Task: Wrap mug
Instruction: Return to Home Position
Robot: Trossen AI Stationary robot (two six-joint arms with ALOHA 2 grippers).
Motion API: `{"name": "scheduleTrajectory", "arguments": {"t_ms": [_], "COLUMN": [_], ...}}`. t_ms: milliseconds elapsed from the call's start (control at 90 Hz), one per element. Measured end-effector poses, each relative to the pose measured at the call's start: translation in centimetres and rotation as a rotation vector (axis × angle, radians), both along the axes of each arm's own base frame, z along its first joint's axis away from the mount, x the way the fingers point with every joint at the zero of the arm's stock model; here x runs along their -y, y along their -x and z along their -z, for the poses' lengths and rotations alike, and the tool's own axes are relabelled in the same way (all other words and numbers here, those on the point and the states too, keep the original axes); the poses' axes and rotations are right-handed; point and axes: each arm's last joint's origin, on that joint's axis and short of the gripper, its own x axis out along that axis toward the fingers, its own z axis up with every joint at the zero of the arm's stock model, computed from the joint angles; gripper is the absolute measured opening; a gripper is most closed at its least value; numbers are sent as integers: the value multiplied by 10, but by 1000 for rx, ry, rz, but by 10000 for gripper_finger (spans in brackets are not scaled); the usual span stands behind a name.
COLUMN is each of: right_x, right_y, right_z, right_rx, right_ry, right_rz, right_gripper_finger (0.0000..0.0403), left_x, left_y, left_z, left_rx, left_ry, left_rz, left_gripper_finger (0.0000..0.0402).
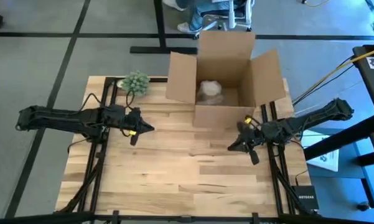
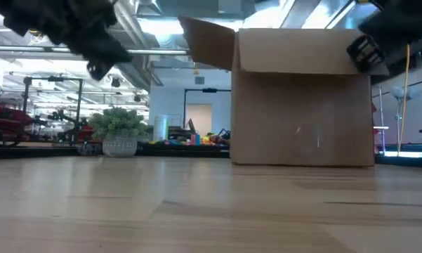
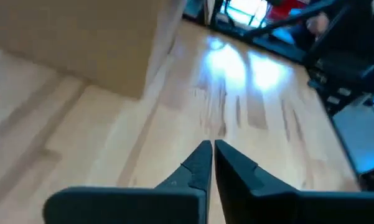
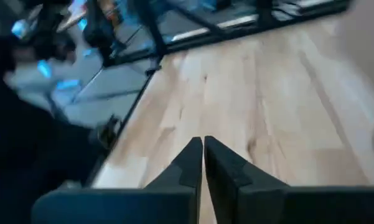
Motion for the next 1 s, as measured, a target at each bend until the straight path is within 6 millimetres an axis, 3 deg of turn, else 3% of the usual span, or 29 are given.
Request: {"name": "scheduleTrajectory", "arguments": {"t_ms": [144, 289, 656, 878, 1000], "right_x": [6, 17, 38, 39, 40], "right_y": [4, 7, 18, 28, 30], "right_z": [19, 31, 34, 34, 33], "right_rx": [179, 224, 192, 215, 219], "right_ry": [23, 68, 105, 102, 95], "right_rz": [65, 176, 286, 308, 312], "right_gripper_finger": [5, 5, 5, 5, 5], "left_x": [-1, -6, -23, -25, -23], "left_y": [2, 5, 14, 31, 36], "left_z": [14, 28, 25, 49, 46], "left_rx": [124, 200, 252, 343, 410], "left_ry": [-9, -30, -116, -91, -79], "left_rz": [-3, -16, -53, -54, -34], "left_gripper_finger": [1, 1, 1, 1, 1]}}
